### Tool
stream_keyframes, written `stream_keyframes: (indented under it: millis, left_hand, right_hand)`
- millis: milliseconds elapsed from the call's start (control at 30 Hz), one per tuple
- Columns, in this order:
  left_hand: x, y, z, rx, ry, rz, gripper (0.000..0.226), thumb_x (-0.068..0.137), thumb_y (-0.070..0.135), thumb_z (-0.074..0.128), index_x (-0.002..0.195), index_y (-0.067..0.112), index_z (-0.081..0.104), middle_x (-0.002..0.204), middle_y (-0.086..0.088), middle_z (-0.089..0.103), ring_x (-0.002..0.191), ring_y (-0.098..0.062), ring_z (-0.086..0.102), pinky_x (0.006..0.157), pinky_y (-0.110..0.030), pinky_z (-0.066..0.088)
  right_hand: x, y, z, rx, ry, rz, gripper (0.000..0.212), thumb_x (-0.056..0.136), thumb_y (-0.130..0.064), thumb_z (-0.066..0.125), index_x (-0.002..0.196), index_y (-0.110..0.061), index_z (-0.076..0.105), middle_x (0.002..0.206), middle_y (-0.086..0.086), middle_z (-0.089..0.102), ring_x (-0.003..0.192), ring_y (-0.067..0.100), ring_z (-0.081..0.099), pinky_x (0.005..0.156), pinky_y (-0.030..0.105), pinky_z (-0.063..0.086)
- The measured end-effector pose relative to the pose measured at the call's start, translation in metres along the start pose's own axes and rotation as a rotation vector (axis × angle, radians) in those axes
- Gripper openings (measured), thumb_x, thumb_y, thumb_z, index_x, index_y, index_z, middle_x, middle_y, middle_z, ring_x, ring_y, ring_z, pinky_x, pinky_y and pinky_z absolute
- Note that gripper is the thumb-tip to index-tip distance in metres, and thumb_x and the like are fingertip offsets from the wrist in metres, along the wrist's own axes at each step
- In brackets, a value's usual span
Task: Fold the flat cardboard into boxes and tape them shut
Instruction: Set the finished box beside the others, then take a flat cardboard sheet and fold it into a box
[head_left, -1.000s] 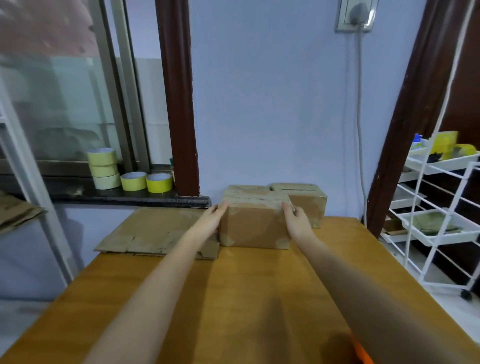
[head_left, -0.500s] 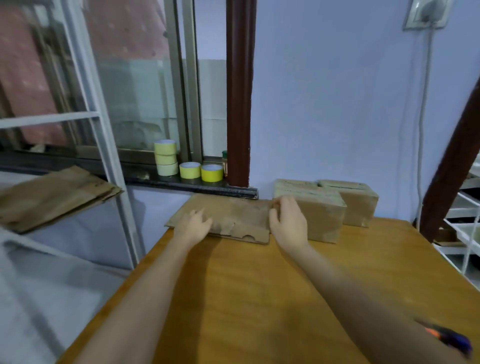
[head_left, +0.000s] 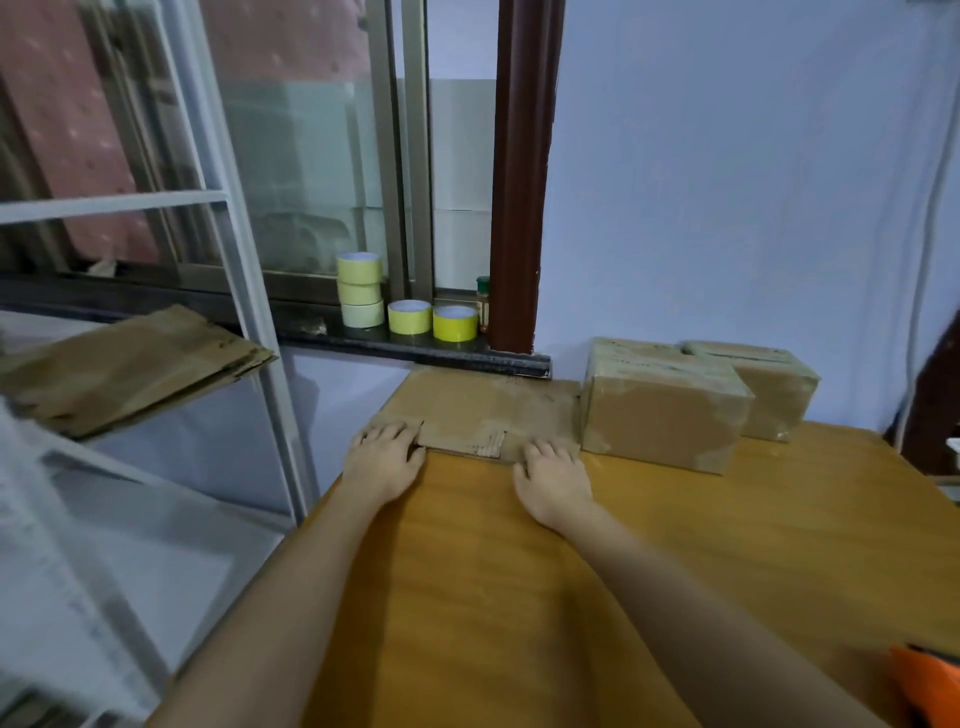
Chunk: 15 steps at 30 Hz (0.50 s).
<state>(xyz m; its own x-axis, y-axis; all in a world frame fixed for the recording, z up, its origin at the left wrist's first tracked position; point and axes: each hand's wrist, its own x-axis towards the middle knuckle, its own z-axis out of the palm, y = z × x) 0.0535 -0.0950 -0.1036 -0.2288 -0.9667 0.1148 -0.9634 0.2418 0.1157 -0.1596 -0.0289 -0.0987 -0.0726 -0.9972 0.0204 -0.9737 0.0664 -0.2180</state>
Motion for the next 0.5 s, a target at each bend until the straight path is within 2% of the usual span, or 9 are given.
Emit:
stream_keyframes:
  millis: [200, 367, 433, 500]
  left_hand:
    - [-0.036, -0.001, -0.011, 0.055, 0.035, 0.017, 0.044, 0.103, 0.038, 0.024, 0.141, 0.025, 0.042, 0.146, 0.002, 0.041, 0.134, -0.022, 0.034, 0.111, -0.035, 0.02]
    - [-0.097, -0.017, -0.02, 0.145, 0.072, 0.081, 0.041, 0.103, 0.035, 0.025, 0.138, 0.026, 0.045, 0.139, 0.004, 0.046, 0.129, -0.02, 0.04, 0.109, -0.032, 0.022]
    - [-0.126, -0.023, -0.022, 0.139, 0.085, 0.108, 0.041, 0.102, 0.035, 0.028, 0.133, 0.024, 0.053, 0.13, 0.003, 0.054, 0.121, -0.022, 0.048, 0.104, -0.034, 0.03]
    - [-0.157, -0.028, -0.023, 0.156, 0.142, 0.153, 0.046, 0.096, 0.038, 0.029, 0.115, 0.021, 0.068, 0.109, 0.004, 0.065, 0.1, -0.023, 0.06, 0.088, -0.036, 0.046]
  right_hand:
    - [-0.026, -0.003, 0.0, 0.018, -0.013, -0.05, 0.05, 0.102, -0.031, 0.024, 0.149, -0.013, 0.029, 0.159, 0.003, 0.02, 0.147, 0.021, 0.013, 0.118, 0.039, 0.011]
    - [-0.073, -0.005, -0.01, 0.023, -0.069, -0.136, 0.047, 0.103, -0.03, 0.025, 0.148, -0.018, 0.032, 0.158, 0.0, 0.021, 0.145, 0.018, 0.016, 0.116, 0.038, 0.015]
    - [-0.1, -0.003, -0.012, 0.014, -0.077, -0.184, 0.046, 0.104, -0.03, 0.025, 0.148, -0.02, 0.031, 0.158, -0.003, 0.021, 0.145, 0.016, 0.016, 0.116, 0.036, 0.015]
    - [-0.13, 0.0, -0.01, 0.006, -0.065, -0.228, 0.045, 0.104, -0.03, 0.025, 0.148, -0.023, 0.03, 0.158, -0.005, 0.02, 0.146, 0.013, 0.015, 0.115, 0.033, 0.013]
